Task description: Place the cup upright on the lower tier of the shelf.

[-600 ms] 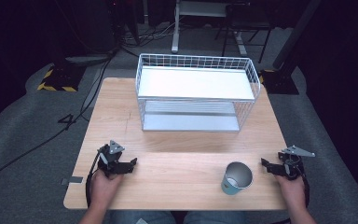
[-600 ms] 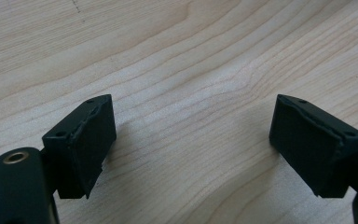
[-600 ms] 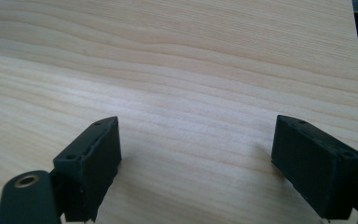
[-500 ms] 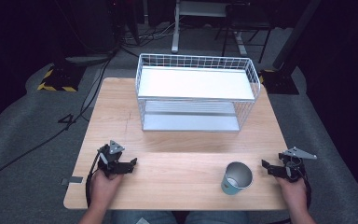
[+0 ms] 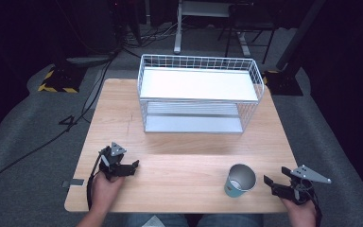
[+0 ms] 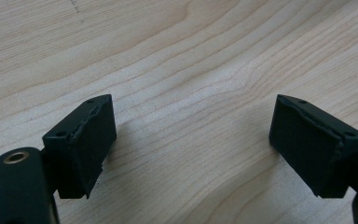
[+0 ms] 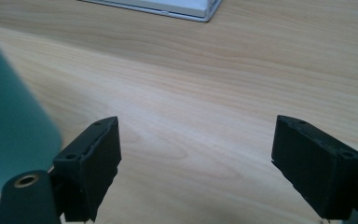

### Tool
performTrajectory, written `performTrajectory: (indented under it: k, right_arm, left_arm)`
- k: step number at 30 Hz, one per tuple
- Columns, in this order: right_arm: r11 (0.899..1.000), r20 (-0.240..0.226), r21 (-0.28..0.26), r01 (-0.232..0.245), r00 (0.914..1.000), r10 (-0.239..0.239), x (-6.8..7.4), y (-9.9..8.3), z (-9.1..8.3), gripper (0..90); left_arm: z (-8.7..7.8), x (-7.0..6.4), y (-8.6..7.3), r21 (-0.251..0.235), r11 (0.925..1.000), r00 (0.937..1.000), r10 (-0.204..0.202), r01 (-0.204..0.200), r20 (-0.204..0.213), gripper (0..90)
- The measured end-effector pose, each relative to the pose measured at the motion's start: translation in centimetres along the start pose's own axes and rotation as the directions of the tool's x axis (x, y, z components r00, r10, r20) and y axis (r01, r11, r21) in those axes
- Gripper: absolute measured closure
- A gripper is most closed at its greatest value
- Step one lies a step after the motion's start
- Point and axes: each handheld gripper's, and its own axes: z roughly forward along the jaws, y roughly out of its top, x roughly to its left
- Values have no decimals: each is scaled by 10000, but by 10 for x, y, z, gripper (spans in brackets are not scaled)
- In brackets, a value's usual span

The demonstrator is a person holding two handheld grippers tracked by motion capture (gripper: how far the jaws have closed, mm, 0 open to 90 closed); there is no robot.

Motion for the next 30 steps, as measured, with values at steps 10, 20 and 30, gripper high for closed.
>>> performTrajectory:
  k: [10, 20, 30]
  right_arm:
    - [10000, -700, -70, -63, 9975, 57, 41, -17, -19, 165]
    - [9995, -1215, 76, 291, 9922, -280, 75, -30, -24, 165]
    - [9991, -1625, -136, 406, 9858, -423, 94, -28, -16, 161]
  left_arm:
    - [3, -1, 3, 17, 10000, 10000, 4, -4, 6, 153]
    - [5, -3, 5, 6, 10000, 9999, 75, -75, 74, 153]
    - [5, -3, 5, -1, 10000, 9999, 91, -91, 88, 156]
